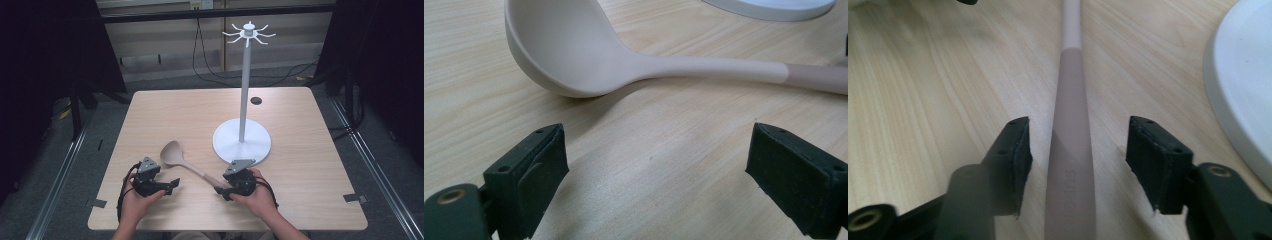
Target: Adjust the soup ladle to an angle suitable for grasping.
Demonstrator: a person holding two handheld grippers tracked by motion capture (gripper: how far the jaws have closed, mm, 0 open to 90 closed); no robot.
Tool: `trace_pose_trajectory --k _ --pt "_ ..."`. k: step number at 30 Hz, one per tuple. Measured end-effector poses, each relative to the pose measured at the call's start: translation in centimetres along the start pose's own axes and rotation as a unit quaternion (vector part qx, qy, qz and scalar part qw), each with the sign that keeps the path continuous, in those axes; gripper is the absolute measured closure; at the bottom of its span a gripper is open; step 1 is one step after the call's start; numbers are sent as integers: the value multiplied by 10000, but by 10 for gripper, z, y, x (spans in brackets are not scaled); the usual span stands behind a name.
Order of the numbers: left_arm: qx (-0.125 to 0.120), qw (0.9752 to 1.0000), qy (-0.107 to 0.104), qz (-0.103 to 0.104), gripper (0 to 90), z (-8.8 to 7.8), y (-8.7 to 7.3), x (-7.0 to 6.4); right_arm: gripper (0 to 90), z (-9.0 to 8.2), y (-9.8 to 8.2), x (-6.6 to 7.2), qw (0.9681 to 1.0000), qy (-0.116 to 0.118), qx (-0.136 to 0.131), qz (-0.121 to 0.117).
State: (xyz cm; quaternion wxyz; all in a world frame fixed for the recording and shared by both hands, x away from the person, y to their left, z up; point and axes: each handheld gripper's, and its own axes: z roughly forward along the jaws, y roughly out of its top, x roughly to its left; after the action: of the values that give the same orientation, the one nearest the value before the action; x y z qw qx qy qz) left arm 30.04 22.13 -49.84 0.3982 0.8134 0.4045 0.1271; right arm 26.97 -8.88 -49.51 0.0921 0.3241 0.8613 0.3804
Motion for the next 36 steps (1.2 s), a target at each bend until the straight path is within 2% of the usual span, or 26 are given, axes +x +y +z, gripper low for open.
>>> trace_pose_trajectory --k 1,2,3,4,6,8,11,13,16,20,26,28,30,33,34,36 --pt "0 10000 0 0 92 0 0 0 454 0 0 0 10000 0 0 0" --pt "0 10000 0 4 92 0 0 0 498 4 0 0 9999 26 40 -111" --pt "10 10000 5 15 92 0 0 0 498 4 0 0 9999 26 40 -111" --pt "15 10000 8 16 92 0 0 0 540 6 -1 1 9998 8 120 -187" --pt "14 10000 7 17 92 0 0 0 565 7 -1 1 9998 70 117 -174" --pt "22 10000 11 19 92 0 0 0 676 6 -2 0 9997 59 85 -224" --pt "15 10000 -3 17 92 0 1 -1 685 5 -2 0 9996 83 127 -222" --pt "2 10000 11 4 92 0 1 -1 687 5 -1 0 9994 76 152 -317" --pt "-7 10000 6 7 92 0 0 0 696 2 -4 -4 9996 170 133 -191" --pt "2 10000 8 11 92 0 0 0 698 -3 -6 -7 9994 192 208 -215" --pt "29 10000 0 12 92 1 0 -1 697 -24 -1 -27 9992 195 -79 -354" --pt "31 10000 -17 -2 92 2 0 -2 696 -30 1 -34 9984 124 3 -556" --pt "51 10000 -38 1 92 3 0 -2 693 -32 1 -38 9980 100 25 -629" --pt "60 10000 -27 21 92 4 0 -2 685 -33 -1 -44 9985 81 -37 -545" --pt "67 10000 -44 13 92 4 0 -3 679 -32 -5 -48 9987 -17 45 -504" --pt "67 10000 -48 15 92 4 0 -3 678 -31 -7 -49 9987 -35 86 -511"
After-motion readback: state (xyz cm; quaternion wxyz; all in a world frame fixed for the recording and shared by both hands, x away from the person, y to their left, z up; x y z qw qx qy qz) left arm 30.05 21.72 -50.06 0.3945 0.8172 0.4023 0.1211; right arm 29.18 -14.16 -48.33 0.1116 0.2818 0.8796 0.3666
